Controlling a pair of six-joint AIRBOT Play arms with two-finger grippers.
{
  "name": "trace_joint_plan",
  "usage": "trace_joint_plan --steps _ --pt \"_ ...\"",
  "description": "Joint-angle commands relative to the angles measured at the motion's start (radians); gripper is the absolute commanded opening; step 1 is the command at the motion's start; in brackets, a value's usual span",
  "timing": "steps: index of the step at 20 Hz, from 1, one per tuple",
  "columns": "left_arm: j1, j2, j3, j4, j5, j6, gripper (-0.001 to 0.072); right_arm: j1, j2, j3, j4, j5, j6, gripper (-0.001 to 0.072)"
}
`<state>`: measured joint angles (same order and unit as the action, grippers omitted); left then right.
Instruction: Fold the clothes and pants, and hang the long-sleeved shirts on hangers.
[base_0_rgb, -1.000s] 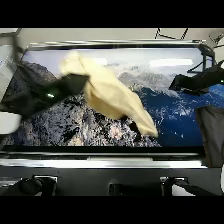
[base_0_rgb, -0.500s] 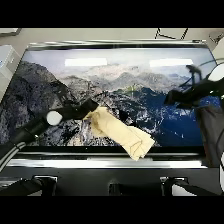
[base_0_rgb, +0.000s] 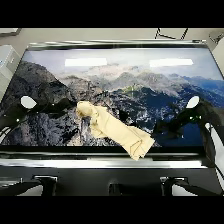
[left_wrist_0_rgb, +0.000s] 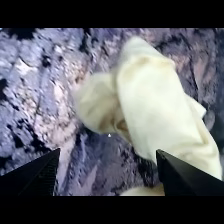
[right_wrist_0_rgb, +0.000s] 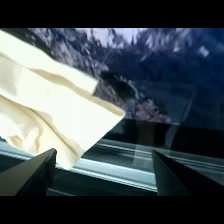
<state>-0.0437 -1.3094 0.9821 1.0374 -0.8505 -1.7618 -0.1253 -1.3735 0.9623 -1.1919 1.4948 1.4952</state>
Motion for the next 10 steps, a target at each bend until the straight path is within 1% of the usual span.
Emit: trace_joint_plan --steps 1,5,8,9,10 --pt "0.061 -0.095 0.004 -0.106 0.053 0.085 0.0720 0.001 -0.001 -0.095 0.036 -0.012 -0.008 0.0716" --pt "0.036 -0.237 0.004 -0.329 0.108 0.283 0.0720 0.001 -0.001 -0.156 0.046 -0.067 -0.008 0.0717" --pt "0.010 -0.283 0.004 -0.506 0.158 0.433 0.0720 0.001 -0.001 -0.202 0.071 -0.100 -0.008 0.0717" --pt "-0.003 -0.286 0.004 -0.538 0.182 0.459 0.0720 0.001 -0.001 -0.218 0.083 -0.115 -0.008 0.0717" --pt "-0.016 -0.286 0.005 -0.544 0.208 0.462 0.0720 0.001 -0.001 -0.234 0.095 -0.129 -0.008 0.0716"
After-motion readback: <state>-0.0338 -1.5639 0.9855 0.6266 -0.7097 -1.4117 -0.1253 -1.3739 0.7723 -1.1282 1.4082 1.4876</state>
